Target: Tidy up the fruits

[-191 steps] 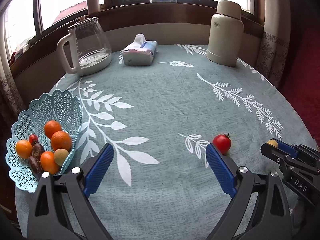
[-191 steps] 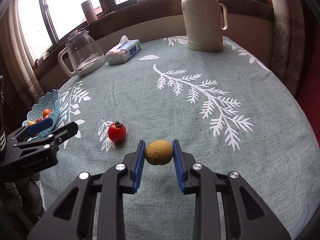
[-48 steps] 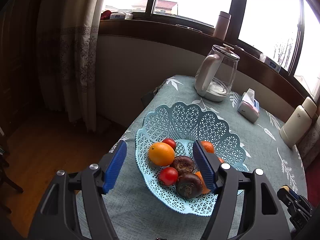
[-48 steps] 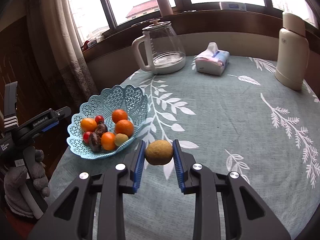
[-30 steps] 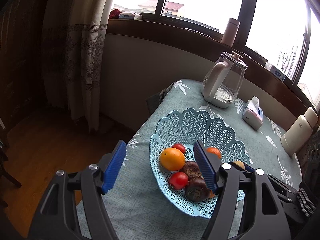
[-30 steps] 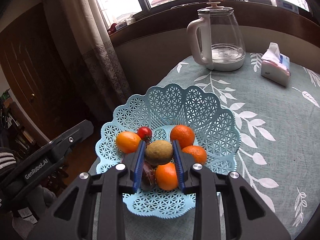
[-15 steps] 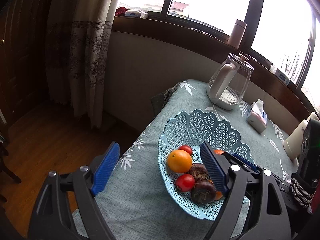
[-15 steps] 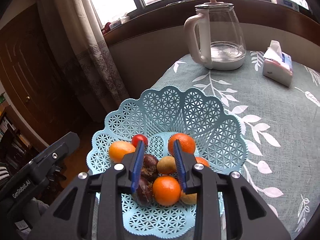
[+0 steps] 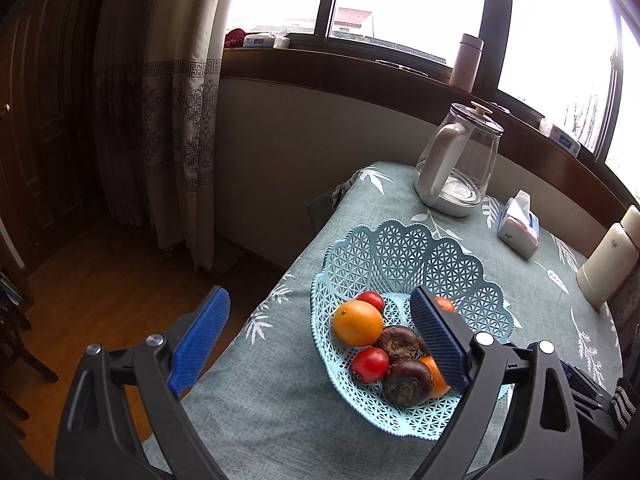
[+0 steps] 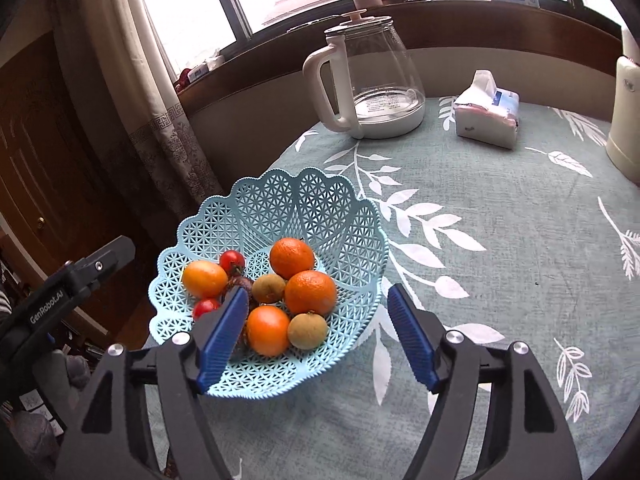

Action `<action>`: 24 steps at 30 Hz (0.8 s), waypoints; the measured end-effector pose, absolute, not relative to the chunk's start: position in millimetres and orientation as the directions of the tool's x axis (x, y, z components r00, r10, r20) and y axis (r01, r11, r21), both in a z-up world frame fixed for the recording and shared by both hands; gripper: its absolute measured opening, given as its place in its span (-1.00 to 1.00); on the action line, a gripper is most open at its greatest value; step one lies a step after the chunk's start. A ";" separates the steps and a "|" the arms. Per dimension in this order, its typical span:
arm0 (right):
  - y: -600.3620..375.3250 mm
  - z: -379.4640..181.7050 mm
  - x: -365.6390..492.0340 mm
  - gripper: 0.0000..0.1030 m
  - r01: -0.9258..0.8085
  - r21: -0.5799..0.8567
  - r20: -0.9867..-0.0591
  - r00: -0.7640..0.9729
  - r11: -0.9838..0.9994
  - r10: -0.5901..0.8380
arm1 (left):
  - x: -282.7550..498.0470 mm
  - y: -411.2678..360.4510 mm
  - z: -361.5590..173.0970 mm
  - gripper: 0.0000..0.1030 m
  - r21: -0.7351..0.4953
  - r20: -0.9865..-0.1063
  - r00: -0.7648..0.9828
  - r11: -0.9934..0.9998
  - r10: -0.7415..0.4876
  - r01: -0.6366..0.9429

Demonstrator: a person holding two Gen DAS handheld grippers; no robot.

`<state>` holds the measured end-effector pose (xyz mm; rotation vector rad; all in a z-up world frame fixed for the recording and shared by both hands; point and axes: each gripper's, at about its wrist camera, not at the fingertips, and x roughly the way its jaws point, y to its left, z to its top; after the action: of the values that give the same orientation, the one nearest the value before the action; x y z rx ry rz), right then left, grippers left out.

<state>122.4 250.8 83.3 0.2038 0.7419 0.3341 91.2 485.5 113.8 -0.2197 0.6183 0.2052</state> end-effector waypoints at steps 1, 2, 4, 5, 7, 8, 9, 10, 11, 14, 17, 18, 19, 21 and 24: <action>251.3 84.5 118.6 0.48 -0.232 0.282 -0.624 0.693 0.931 0.362 | 90.5 483.5 115.0 0.84 -0.128 -0.588 0.798 0.958 0.133 -0.255; 251.9 85.8 114.6 0.53 -0.241 0.266 -0.621 0.698 0.933 0.357 | 89.7 481.4 116.1 0.84 -0.114 -0.584 0.799 0.960 0.145 -0.257; 254.1 88.4 107.2 0.56 -0.253 0.232 -0.617 0.708 0.939 0.343 | 88.0 477.3 118.3 0.85 -0.086 -0.574 0.803 0.963 0.162 -0.256; 255.3 89.7 103.5 0.59 -0.258 0.214 -0.614 0.715 0.942 0.335 | 87.4 475.2 119.3 0.89 -0.074 -0.570 0.805 0.965 0.166 -0.252; 257.1 92.3 95.9 0.69 -0.264 0.180 -0.605 0.730 0.947 0.319 | 85.8 471.2 120.8 0.91 -0.040 -0.561 0.807 0.968 0.184 -0.248; 258.1 93.5 93.3 0.72 -0.269 0.167 -0.601 0.735 0.948 0.314 | 84.9 468.9 121.8 0.91 -0.018 -0.555 0.808 0.968 0.199 -0.251; 258.7 94.3 90.9 0.73 -0.272 0.157 -0.600 0.738 0.950 0.310 | 83.7 467.0 122.7 0.91 0.003 -0.548 0.808 0.967 0.215 -0.254; 258.5 94.7 88.5 0.74 -0.271 0.150 -0.599 0.740 0.951 0.306 | 82.7 464.9 123.5 0.91 0.022 -0.543 0.808 0.966 0.228 -0.257; 258.2 94.9 87.0 0.74 -0.270 0.144 -0.598 0.742 0.952 0.302 | 81.4 463.0 124.3 0.91 0.037 -0.539 0.808 0.965 0.237 -0.258; 257.2 95.2 83.8 0.74 -0.271 0.138 -0.596 0.746 0.953 0.298 | 76.9 457.6 125.5 0.92 0.063 -0.533 0.813 0.969 0.235 -0.238; 255.6 95.5 81.9 0.83 -0.271 0.140 -0.588 0.751 0.952 0.300 | 73.5 451.6 123.6 0.92 0.093 -0.536 0.811 0.971 0.235 -0.220; 254.9 95.8 80.8 0.87 -0.273 0.138 -0.583 0.754 0.952 0.301 | 72.4 449.8 122.8 0.92 0.103 -0.537 0.810 0.971 0.238 -0.217; 254.8 96.1 79.8 0.88 -0.274 0.136 -0.579 0.758 0.952 0.300 | 71.2 448.2 122.1 0.92 0.112 -0.537 0.808 0.970 0.241 -0.215; 254.7 96.2 77.8 0.91 -0.280 0.132 -0.574 0.760 0.951 0.303 | 68.8 445.1 120.0 0.92 0.127 -0.538 0.806 0.969 0.246 -0.211; 255.3 95.2 75.7 0.91 -0.286 0.122 -0.572 0.763 0.951 0.303 | 67.7 440.4 117.8 0.92 0.153 -0.540 0.803 0.968 0.252 -0.201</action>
<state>75.7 255.3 95.2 0.0281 0.6266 0.3199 67.7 440.4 117.8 0.0895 0.5906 0.2432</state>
